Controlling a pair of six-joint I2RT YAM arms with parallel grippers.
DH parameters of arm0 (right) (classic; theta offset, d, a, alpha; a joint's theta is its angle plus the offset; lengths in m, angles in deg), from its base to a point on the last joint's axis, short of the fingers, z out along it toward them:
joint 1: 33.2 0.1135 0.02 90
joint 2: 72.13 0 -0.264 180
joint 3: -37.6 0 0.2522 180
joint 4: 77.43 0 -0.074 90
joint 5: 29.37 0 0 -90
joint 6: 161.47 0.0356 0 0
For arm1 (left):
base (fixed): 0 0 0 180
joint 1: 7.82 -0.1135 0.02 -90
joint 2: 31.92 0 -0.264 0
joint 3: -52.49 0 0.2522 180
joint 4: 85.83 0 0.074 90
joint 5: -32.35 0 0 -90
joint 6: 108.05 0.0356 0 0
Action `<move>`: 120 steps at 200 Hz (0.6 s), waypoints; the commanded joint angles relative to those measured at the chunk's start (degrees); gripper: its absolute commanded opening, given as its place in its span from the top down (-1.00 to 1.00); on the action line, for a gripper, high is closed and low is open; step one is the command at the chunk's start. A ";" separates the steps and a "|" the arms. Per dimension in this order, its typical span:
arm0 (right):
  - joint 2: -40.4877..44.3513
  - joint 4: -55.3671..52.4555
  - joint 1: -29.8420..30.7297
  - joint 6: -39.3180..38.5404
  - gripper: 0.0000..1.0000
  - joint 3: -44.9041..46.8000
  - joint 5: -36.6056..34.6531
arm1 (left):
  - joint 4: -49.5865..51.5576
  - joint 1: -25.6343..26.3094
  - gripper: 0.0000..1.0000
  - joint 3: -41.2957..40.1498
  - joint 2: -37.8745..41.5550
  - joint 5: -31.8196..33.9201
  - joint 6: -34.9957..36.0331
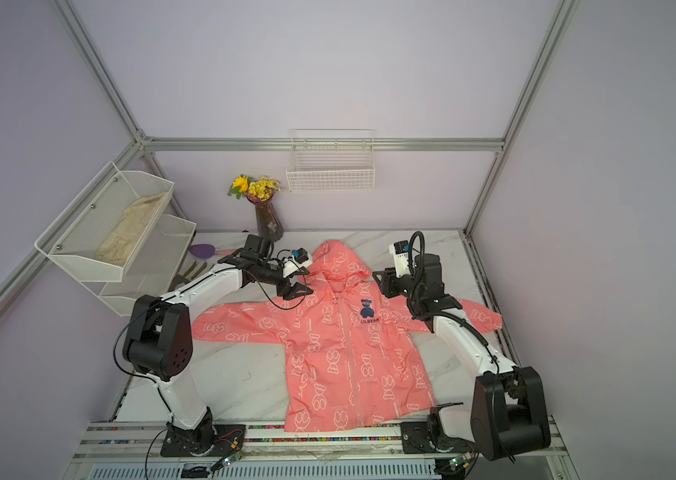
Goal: Unzip the jacket
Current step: Unzip the zipper on the jacket.
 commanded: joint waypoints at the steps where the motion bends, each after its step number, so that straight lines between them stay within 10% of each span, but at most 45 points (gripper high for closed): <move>1: 1.57 3.56 2.04 -4.35 0.03 1.46 -3.07 | 11.98 2.65 -0.46 9.77 -4.41 -0.53 10.70; 120: 4.75 -1.49 5.41 -1.18 0.12 9.44 -8.94 | 21.78 5.62 -0.30 32.12 -25.21 5.54 17.37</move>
